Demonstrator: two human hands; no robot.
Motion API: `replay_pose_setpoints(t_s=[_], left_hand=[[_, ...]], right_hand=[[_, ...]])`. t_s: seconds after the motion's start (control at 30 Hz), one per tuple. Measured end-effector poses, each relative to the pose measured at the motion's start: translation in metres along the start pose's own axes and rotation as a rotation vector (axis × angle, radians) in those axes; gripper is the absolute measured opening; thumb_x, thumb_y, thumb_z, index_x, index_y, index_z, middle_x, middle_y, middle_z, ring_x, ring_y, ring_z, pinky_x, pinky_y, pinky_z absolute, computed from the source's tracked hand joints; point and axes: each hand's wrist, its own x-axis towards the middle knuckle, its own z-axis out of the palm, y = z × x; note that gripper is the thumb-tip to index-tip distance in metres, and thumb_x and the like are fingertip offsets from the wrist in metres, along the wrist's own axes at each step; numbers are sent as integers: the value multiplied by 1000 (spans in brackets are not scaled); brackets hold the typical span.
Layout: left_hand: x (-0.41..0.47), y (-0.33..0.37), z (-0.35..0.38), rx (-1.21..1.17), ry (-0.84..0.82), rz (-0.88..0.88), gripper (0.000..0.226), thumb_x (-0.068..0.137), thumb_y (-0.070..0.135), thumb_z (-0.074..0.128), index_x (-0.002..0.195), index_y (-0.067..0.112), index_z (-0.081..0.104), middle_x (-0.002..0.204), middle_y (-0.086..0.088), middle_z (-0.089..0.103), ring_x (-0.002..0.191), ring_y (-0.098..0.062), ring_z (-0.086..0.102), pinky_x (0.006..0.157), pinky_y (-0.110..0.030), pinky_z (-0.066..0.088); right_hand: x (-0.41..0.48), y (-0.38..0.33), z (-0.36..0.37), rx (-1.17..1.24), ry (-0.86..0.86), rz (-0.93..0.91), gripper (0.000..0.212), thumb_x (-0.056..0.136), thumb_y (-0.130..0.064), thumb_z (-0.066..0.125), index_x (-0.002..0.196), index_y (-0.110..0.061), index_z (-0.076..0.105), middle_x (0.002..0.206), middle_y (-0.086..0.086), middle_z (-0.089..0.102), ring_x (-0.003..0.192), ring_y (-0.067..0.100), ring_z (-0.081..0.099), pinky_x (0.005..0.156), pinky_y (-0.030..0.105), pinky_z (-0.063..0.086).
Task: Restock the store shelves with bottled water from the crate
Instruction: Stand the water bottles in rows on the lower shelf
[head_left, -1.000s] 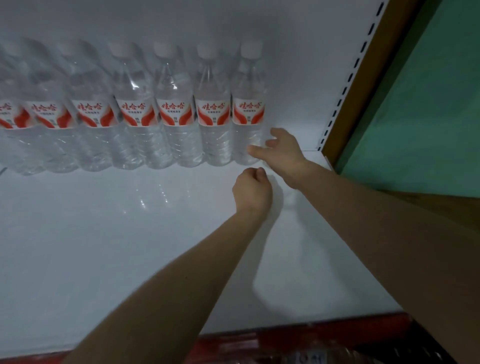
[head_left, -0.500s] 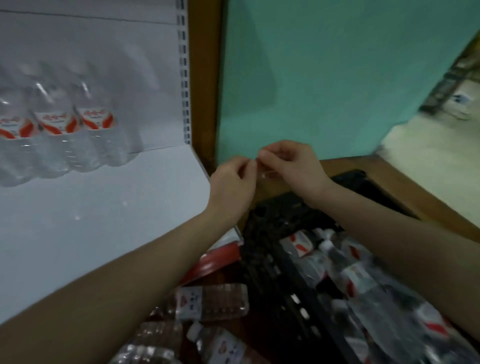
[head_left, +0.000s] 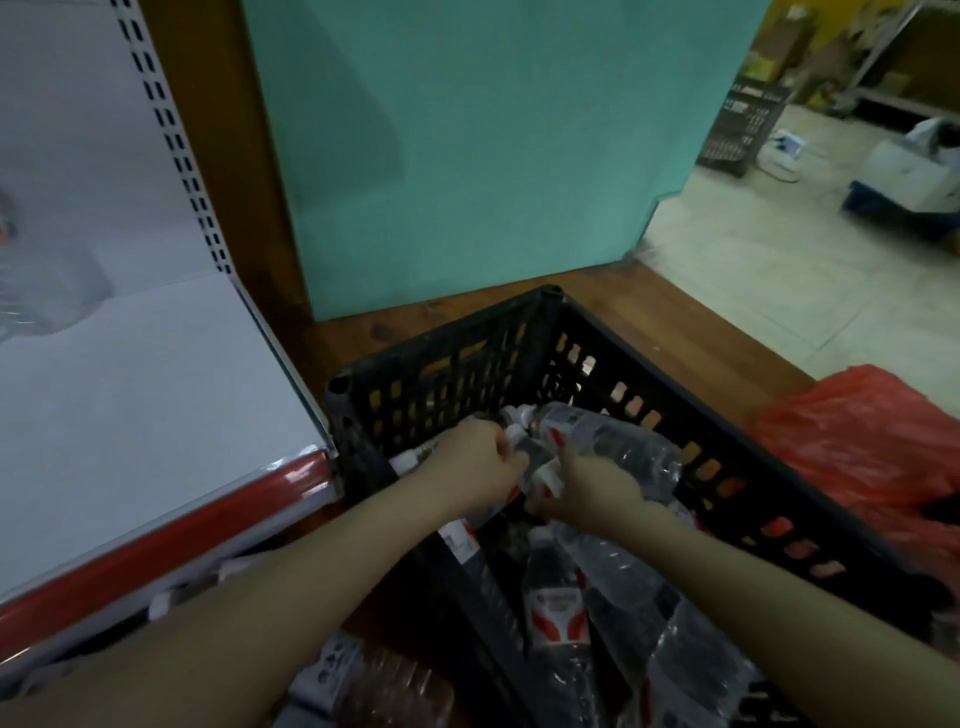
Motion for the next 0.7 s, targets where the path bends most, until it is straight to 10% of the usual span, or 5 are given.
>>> replay_pose_setpoints(t_s=[0.37,0.53,0.7], left_hand=[[-9,2,12,-51,14,-78,21,93,25,51,77,11,51,76,-13,49,70,-20,48,57,-26,34],[-12,2,5,-97,47,-65,15,91,22,55,80,12,53,71,-11,44,65,-19,44,54,-25,31],[-12,1,-11,-282,43,-86,28,80,24,72,72,11,49,65,-9,40,58,-18,39,50,-24,29]], right_hand=[[8,-11,27,59,8,205,75,79,-46,67,134,-6,37,134,17,39,125,34,38,97,40,40],[2,1,15,327,34,110,25,76,-31,70,81,-12,55,87,6,61,81,19,60,55,24,40],[-29,-4,-32,814,91,-70,19,80,-17,71,74,-6,57,61,-5,52,42,-5,51,40,8,35]])
